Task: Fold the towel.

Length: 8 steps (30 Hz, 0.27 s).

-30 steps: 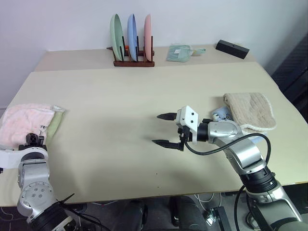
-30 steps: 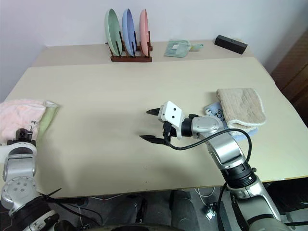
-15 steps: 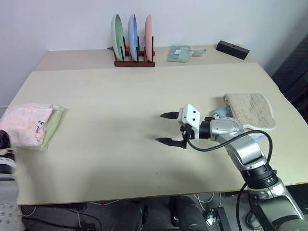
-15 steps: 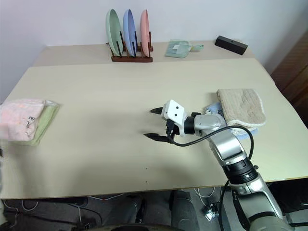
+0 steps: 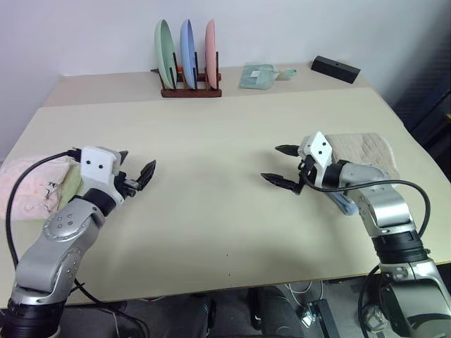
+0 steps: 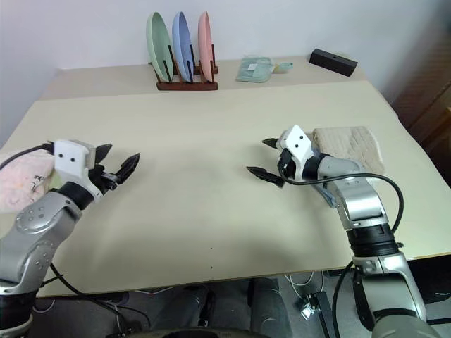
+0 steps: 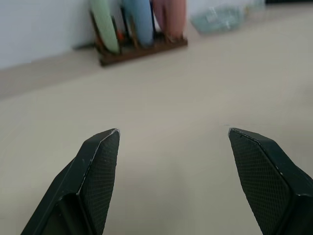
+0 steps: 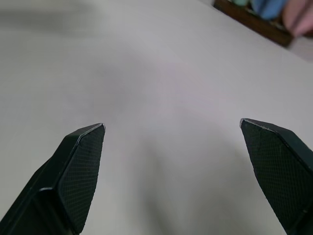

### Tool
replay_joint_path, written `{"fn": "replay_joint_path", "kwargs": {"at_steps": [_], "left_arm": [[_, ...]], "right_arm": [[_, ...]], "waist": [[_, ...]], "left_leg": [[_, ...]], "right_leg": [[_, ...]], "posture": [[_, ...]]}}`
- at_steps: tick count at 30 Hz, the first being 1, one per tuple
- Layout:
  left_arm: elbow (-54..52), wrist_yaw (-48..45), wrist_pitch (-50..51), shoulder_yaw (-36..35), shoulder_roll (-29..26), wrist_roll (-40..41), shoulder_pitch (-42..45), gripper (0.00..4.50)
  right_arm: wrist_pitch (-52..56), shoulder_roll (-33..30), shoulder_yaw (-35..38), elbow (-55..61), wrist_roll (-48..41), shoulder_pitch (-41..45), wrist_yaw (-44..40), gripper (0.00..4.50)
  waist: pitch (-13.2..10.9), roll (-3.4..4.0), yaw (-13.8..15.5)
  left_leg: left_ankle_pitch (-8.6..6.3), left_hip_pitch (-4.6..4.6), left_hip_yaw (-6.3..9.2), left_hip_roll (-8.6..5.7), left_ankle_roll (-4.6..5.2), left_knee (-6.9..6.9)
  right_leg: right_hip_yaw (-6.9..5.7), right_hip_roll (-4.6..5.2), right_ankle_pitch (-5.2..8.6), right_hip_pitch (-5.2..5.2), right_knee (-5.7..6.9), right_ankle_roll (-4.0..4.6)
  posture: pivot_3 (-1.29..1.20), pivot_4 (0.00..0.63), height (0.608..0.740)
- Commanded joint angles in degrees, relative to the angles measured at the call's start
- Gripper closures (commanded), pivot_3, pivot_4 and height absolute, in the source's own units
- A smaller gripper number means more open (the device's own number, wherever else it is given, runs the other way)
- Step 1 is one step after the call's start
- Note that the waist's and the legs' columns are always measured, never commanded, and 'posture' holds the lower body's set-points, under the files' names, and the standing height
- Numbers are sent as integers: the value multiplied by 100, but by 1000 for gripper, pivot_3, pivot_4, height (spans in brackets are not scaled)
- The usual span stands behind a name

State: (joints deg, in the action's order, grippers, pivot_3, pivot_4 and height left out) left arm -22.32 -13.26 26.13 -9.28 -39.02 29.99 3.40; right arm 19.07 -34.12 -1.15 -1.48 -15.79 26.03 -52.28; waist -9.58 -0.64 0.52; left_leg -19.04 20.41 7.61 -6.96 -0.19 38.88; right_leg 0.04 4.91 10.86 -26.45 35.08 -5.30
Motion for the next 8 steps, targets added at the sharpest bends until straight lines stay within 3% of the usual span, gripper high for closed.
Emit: {"fn": "replay_joint_path", "kwargs": {"at_steps": [1, 8], "left_arm": [[333, -551, -358, 170, -162, -503, 129, 877], [525, -1020, -543, 187, 119, -771, 30, 877]], "right_arm": [[227, -82, 456, 537, -261, -374, 243, 0], [524, -251, 804, 859, -426, -845, 418, 0]], "waist": [[-1, 1, 22], [-2, 2, 29]], "left_leg": [[0, 1, 0, 0, 0, 1], [-2, 1, 0, -4, 4, 11]], "right_leg": [[0, 1, 0, 1, 1, 0], [-1, 7, 0, 7, 1, -2]], "posture": [[0, 150, 735], [0, 150, 735]]}}
